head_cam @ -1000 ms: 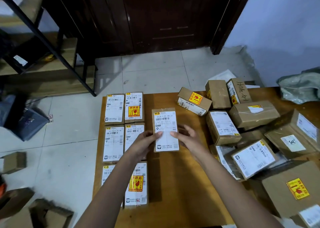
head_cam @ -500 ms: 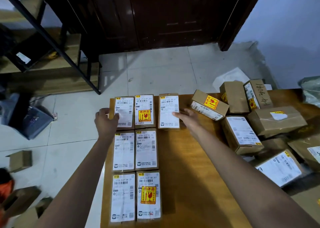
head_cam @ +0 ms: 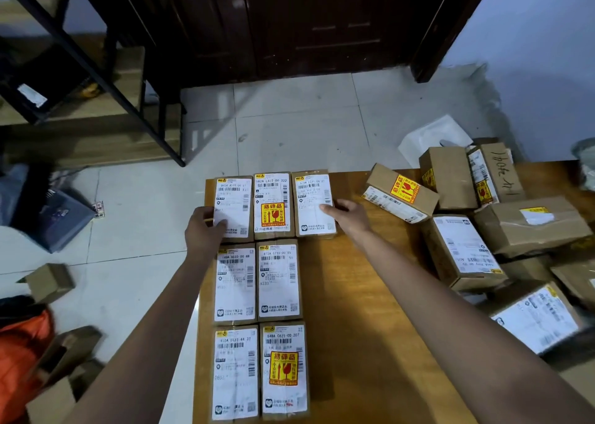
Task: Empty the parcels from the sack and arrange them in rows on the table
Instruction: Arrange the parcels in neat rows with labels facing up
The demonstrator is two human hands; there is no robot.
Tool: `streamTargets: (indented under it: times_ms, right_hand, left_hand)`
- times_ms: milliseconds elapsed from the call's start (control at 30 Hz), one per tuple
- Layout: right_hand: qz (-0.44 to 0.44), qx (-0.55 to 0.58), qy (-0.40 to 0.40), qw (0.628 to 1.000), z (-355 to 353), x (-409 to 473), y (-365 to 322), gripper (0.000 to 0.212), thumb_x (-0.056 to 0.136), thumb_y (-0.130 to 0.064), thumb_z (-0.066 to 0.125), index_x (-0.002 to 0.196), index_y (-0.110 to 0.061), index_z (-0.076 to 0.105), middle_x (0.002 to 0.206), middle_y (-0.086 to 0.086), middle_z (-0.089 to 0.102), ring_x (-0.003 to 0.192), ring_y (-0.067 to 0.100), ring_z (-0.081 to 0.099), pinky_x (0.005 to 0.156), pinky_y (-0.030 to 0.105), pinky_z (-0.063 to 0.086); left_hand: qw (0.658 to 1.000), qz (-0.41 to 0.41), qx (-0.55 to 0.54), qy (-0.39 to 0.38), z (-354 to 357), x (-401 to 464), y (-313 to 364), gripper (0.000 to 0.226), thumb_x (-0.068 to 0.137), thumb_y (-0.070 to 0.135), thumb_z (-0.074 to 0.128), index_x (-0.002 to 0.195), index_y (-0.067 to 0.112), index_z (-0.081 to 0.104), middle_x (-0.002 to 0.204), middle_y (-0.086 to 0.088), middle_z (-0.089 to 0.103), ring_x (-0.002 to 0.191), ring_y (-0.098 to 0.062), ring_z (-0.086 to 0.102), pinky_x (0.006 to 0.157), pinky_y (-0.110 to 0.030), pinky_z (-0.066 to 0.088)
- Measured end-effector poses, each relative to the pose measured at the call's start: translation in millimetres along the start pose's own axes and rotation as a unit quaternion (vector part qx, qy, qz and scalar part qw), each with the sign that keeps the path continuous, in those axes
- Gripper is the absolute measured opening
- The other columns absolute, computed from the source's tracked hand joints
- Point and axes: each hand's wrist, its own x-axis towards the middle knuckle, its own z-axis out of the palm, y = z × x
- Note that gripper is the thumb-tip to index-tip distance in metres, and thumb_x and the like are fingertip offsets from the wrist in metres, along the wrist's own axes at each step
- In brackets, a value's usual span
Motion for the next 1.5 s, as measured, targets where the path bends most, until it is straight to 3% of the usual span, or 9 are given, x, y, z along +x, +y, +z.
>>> streamTargets:
  times_ms: [200, 400, 600, 733, 867, 1067, 1267, 1400, 1500]
  right_hand:
    - [-0.104, -0.104, 0.045, 0.988, -15.1, -29.8, -10.8, 0.061, 0.081, -0.044, 0.073, 0.131, -0.014, 0.057, 0.129, 0.002, 0.063, 0.116, 0.017, 0.059, 0.08, 0.019, 0.044]
    - [-0.303, -0.267, 0.161, 0.901, -61.8, -48.0, -22.7, 0.046, 0.081, -0.042, 0.073, 0.119, -0.019, 0.064, 0.121, -0.001, 0.063, 0.107, 0.014, 0.061, 0.08, 0.027, 0.052]
    - [-0.253, -0.421, 0.225, 0.841, -119.1, -22.8, -31.6, 0.067, 0.074, -0.034, 0.075, 0.134, -0.017, 0.051, 0.132, 0.009, 0.052, 0.123, 0.03, 0.044, 0.089, 0.039, 0.048]
    - [-0.188, -0.478, 0.191, 0.837, -131.4, -11.7, -25.0, 0.072, 0.076, -0.033, 0.075, 0.139, -0.017, 0.044, 0.129, 0.014, 0.056, 0.118, 0.034, 0.051, 0.09, 0.04, 0.047]
    - [-0.194, -0.477, 0.178, 0.839, -133.4, -8.8, -15.3, 0.066, 0.077, -0.032, 0.073, 0.136, -0.017, 0.046, 0.127, 0.012, 0.056, 0.112, 0.032, 0.056, 0.08, 0.035, 0.049]
    - [-0.208, -0.281, 0.198, 0.915, -137.1, -25.1, -14.4, 0.057, 0.08, -0.045, 0.07, 0.129, -0.021, 0.053, 0.112, 0.006, 0.067, 0.098, 0.029, 0.065, 0.075, 0.039, 0.054]
    - [-0.142, 0.017, 0.109, 0.984, -138.2, -67.0, -7.3, 0.058, 0.083, -0.027, 0.074, 0.135, -0.017, 0.051, 0.113, -0.007, 0.057, 0.098, 0.008, 0.056, 0.073, 0.02, 0.05]
    - [-0.101, 0.11, 0.034, 0.988, -136.9, -87.0, 4.4, 0.049, 0.082, -0.03, 0.075, 0.127, -0.022, 0.057, 0.111, -0.006, 0.067, 0.097, 0.008, 0.064, 0.076, 0.022, 0.051]
    - [-0.068, 0.134, -0.003, 0.989, -131.8, -102.7, 12.6, 0.034, 0.077, -0.038, 0.077, 0.107, -0.036, 0.062, 0.099, -0.01, 0.073, 0.099, 0.011, 0.067, 0.095, 0.037, 0.05]
  left_hand:
    - [1.0, -0.007, -0.026, 0.017, -3.2, -4.6, 4.0, 0.036, 0.086, 0.012, 0.064, 0.12, 0.012, 0.053, 0.119, -0.007, 0.063, 0.103, -0.027, 0.063, 0.085, -0.037, 0.053]
    - [0.987, 0.097, -0.052, 0.115, -7.7, -32.5, 26.0, 0.039, 0.083, 0.005, 0.062, 0.121, 0.008, 0.051, 0.122, -0.007, 0.058, 0.11, -0.023, 0.057, 0.083, -0.033, 0.049]
    - [0.952, 0.291, 0.05, 0.075, 34.0, -78.6, 66.1, 0.035, 0.084, 0.008, 0.064, 0.118, 0.01, 0.055, 0.12, -0.006, 0.056, 0.113, -0.021, 0.05, 0.087, -0.029, 0.043]
    - [0.863, 0.396, 0.308, -0.056, 88.1, -96.2, 81.6, 0.044, 0.086, 0.018, 0.061, 0.13, 0.017, 0.053, 0.143, -0.004, 0.047, 0.133, -0.029, 0.038, 0.105, -0.045, 0.034]
    - [0.754, 0.471, 0.447, -0.101, 115.6, -98.4, 84.1, 0.047, 0.083, 0.011, 0.063, 0.128, 0.022, 0.058, 0.147, -0.005, 0.045, 0.137, -0.031, 0.037, 0.109, -0.052, 0.03]
    - [0.73, 0.444, 0.507, -0.112, 116.2, -99.8, 83.7, 0.048, 0.093, 0.015, 0.051, 0.139, 0.021, 0.044, 0.157, -0.005, 0.025, 0.145, -0.032, 0.017, 0.116, -0.053, 0.015]
    - [0.767, 0.433, 0.459, -0.115, 114.4, -102.1, 86.9, 0.048, 0.091, 0.015, 0.051, 0.139, 0.021, 0.047, 0.155, -0.003, 0.032, 0.143, -0.031, 0.023, 0.114, -0.051, 0.018]
    - [0.894, 0.371, 0.228, -0.108, 107.5, -120.2, 95.7, 0.044, 0.091, 0.022, 0.056, 0.134, 0.014, 0.05, 0.143, -0.004, 0.046, 0.132, -0.024, 0.039, 0.108, -0.039, 0.034]
    - [0.966, 0.173, -0.008, -0.191, 98.0, -143.7, 106.4, 0.041, 0.093, 0.035, 0.058, 0.129, 0.017, 0.05, 0.131, 0.003, 0.051, 0.118, -0.014, 0.051, 0.09, -0.029, 0.045]
